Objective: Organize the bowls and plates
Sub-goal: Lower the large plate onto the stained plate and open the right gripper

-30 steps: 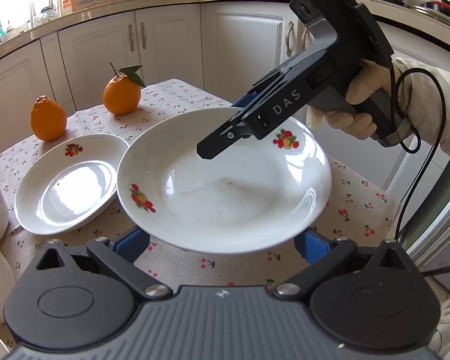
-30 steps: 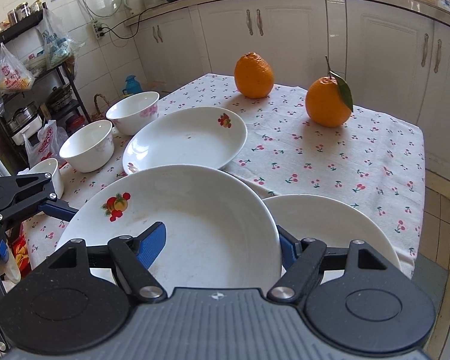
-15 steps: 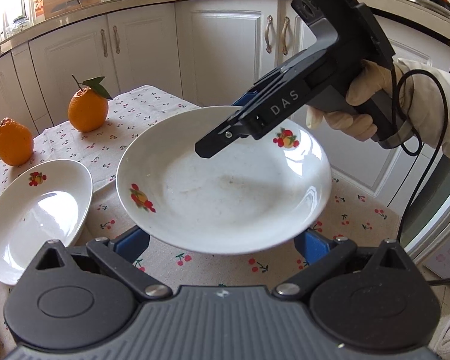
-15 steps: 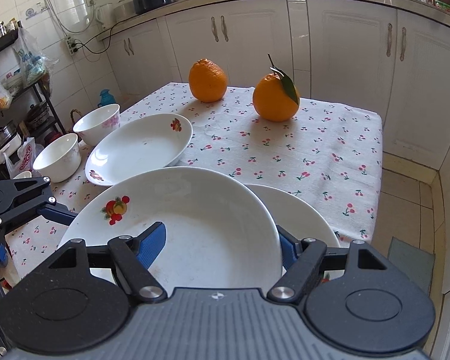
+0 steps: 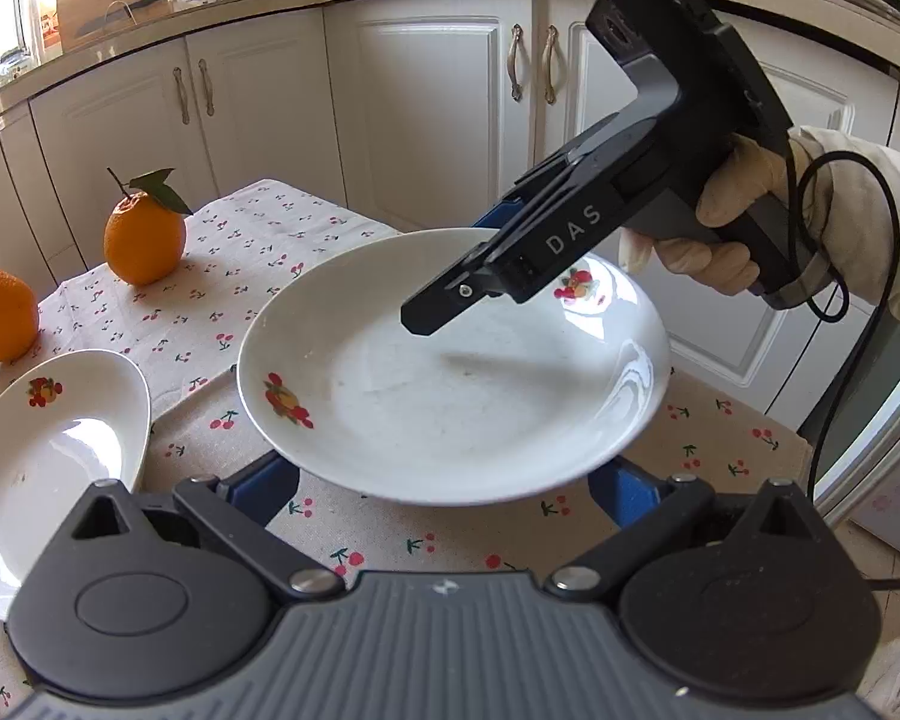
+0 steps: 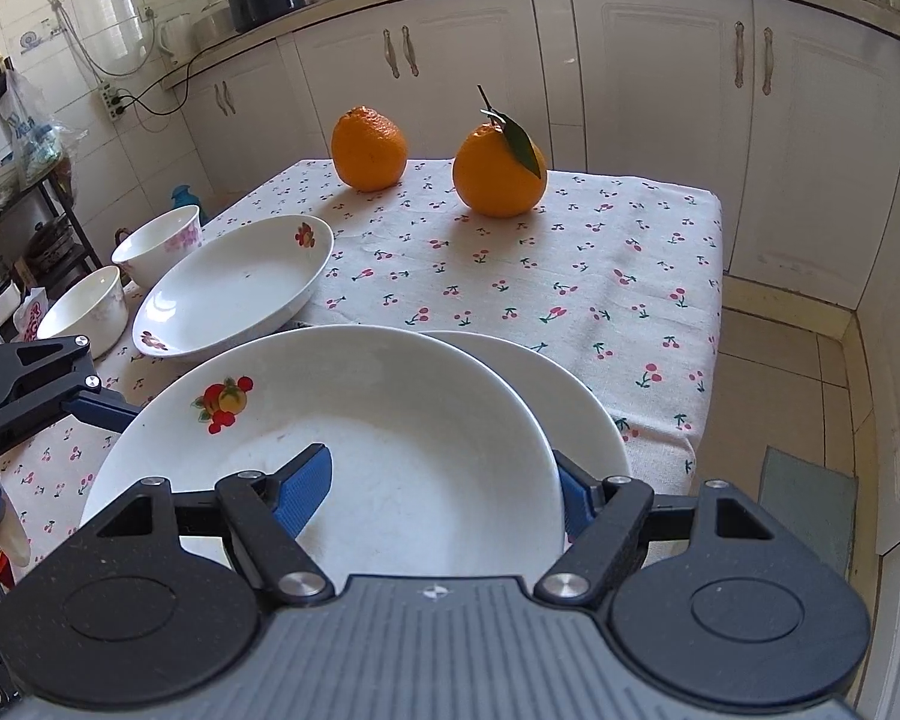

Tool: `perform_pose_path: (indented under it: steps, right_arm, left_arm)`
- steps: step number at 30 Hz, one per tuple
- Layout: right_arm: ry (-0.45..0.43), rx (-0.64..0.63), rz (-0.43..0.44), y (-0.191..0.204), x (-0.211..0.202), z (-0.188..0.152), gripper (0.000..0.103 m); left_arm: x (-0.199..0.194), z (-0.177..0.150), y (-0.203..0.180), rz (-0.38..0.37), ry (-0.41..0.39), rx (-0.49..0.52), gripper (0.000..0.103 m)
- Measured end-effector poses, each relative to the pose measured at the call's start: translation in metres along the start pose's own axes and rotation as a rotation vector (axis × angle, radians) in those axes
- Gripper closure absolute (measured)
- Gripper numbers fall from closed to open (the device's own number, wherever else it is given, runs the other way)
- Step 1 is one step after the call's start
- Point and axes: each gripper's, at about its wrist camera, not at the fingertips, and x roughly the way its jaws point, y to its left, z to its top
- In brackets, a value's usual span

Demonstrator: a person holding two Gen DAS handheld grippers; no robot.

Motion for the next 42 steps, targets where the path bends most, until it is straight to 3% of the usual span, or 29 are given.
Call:
perform_pose_path:
  steps: [42]
  right_arm:
    - [0.006,0.035,-0.083,0.002,-0.027,-0.017,0.019]
  left_arm:
    - [0.023,0.004,0.013,-0.022,0.017,-0.024,0.001]
